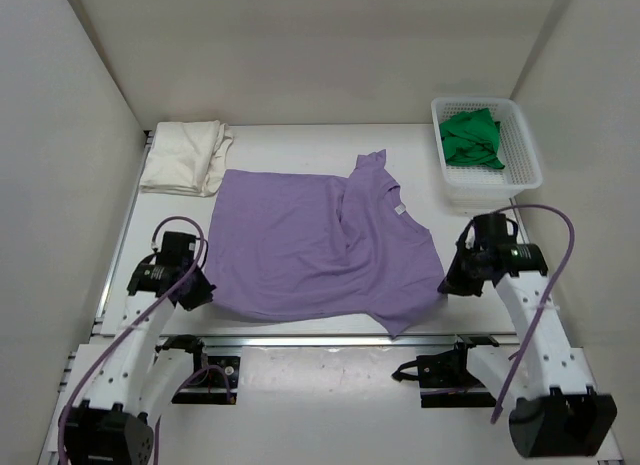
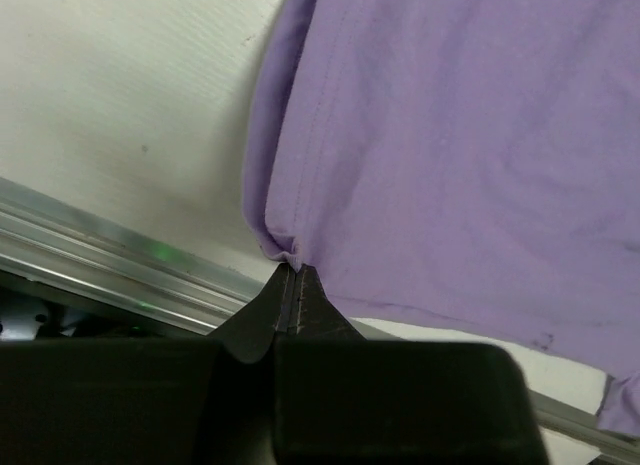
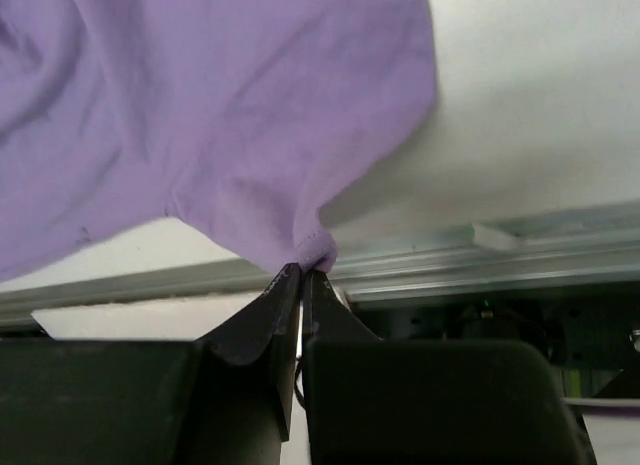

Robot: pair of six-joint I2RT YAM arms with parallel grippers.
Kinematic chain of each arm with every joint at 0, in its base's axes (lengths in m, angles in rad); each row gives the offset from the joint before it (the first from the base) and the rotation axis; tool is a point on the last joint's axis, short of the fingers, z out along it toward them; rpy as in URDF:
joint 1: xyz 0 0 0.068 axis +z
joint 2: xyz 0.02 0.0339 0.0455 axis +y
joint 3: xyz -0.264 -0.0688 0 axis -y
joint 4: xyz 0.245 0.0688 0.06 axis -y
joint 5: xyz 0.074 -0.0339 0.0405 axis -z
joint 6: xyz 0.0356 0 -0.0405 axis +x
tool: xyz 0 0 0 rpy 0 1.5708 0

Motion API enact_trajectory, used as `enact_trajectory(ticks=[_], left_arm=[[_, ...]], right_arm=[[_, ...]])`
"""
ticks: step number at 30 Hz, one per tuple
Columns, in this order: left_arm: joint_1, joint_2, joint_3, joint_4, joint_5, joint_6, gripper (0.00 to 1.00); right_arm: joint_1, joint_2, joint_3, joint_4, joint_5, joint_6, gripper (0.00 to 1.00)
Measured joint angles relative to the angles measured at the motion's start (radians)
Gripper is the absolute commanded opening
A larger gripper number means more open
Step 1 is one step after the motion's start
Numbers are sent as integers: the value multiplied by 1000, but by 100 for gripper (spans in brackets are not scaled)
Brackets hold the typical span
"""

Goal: Fold and stack the t-shirts
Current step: Grap the side of the flattened tshirt closest away from the robot with both arms

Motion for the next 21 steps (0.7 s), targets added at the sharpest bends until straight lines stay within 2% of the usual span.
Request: enact_trajectory(ticks=[11,21], left_arm=[[-3,369,142,159,5,-37,0],[47,525,279,230,-11,-25,0]], right_arm=[[13,430,272,241,-17,-40,0],[-6,710,571,283,-20,-106,0]])
